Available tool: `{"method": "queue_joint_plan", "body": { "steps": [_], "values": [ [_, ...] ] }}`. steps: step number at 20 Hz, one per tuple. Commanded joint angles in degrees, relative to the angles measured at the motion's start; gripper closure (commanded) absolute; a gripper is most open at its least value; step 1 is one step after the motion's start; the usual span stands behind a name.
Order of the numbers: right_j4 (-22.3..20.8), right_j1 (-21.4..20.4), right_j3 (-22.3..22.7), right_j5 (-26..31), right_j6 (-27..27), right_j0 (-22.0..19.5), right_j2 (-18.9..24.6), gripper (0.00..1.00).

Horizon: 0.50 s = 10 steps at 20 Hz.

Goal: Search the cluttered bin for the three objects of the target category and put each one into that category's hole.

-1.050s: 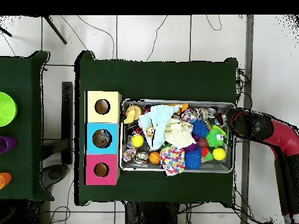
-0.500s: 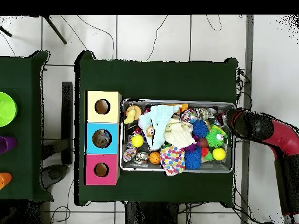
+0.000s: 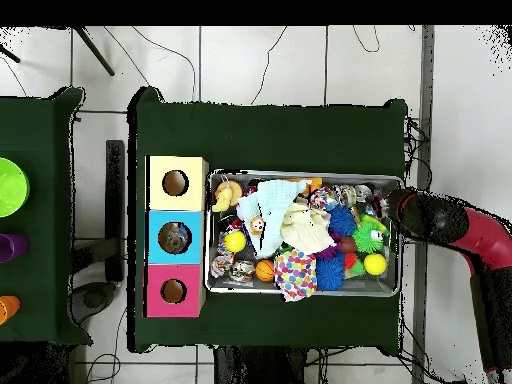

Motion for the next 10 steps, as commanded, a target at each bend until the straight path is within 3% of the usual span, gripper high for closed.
{"method": "queue_joint_plan", "body": {
  "steps": [1, 10],
  "values": [
    [-5.73, 3.01, 5.93, 2.53, -17.90, -1.24, -2.75, 0.00],
    [-6.25, 3.41, 6.53, 1.25, -15.55, -1.34, -2.82, 0.00]
  ]
}}
